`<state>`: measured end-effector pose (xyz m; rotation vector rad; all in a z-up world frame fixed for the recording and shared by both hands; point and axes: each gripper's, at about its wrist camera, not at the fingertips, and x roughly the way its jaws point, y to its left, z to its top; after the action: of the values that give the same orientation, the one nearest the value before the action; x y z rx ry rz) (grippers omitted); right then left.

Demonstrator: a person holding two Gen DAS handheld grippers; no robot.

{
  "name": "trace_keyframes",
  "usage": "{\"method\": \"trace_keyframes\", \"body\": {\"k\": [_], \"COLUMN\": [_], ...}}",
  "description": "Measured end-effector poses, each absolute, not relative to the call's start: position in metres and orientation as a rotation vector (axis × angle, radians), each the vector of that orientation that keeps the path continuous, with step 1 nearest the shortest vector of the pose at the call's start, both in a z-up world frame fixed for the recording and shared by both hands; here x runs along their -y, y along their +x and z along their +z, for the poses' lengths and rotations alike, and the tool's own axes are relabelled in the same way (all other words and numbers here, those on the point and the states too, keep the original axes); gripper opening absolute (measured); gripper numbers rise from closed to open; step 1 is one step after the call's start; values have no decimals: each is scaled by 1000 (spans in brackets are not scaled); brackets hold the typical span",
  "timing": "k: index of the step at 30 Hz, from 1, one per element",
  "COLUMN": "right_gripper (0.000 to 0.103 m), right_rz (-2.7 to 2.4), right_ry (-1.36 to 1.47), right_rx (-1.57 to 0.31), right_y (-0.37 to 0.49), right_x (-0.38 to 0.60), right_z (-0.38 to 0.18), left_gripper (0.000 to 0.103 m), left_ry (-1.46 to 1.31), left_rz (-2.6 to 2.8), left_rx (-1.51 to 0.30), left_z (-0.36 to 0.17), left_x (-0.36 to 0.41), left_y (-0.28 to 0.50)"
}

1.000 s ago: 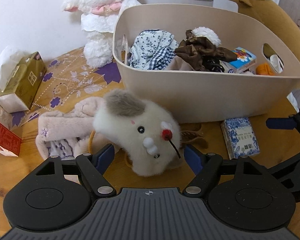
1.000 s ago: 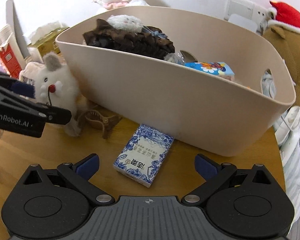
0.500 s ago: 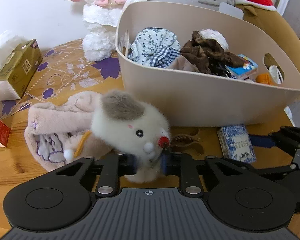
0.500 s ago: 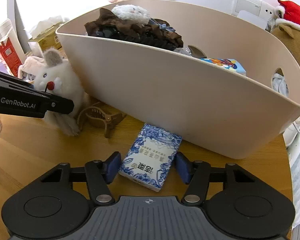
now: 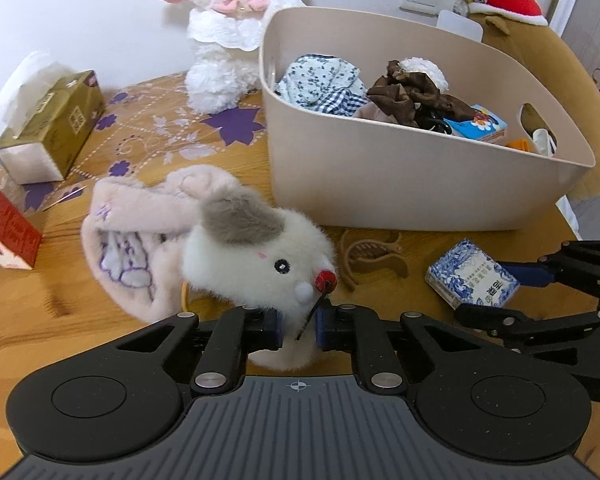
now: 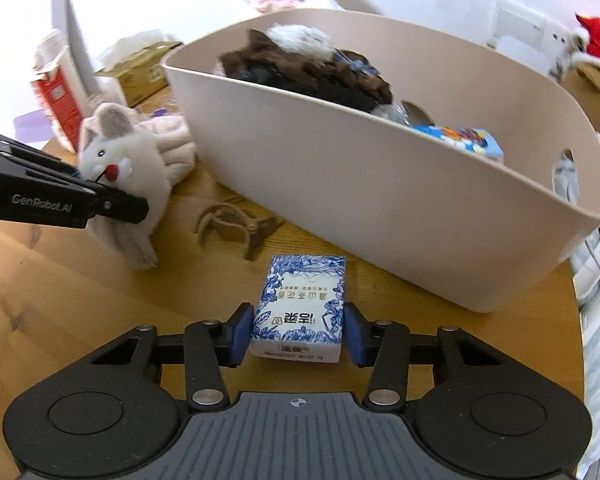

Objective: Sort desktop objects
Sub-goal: 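Close left tool on plush mouse while right tool grasps blue-white tissue pack, then carry plush mouse with left tool while right tool carries tissue pack to basket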

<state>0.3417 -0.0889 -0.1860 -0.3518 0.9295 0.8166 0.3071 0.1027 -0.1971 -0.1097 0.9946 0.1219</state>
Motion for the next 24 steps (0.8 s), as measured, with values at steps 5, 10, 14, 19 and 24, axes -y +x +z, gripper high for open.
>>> {"method": "trace_keyframes", "body": {"k": [5, 10, 14, 19, 24], "right_gripper": [43, 43, 43, 43, 43], "right_rz": [850, 893, 913, 929, 949], "right_ry": [-358, -376, -374, -332, -314], "right_rx": [-913, -889, -872, -855, -815], "right_y": [344, 333, 330, 330, 332], "right_x": [86, 89, 91, 100, 108], "right_z": [-177, -164, -157, -140, -122], "left_gripper": [14, 14, 14, 14, 14], "left_ry": [-122, -133, -138, -124, -138], "left_rz": [145, 165, 177, 177, 184], "left_rx": [-979, -957, -941, -919, -892], "left_z": [-189, -181, -175, -166, -156], "left_x": [-106, -109, -109, -106, -106], "left_y": [296, 287, 281, 275, 273]}}
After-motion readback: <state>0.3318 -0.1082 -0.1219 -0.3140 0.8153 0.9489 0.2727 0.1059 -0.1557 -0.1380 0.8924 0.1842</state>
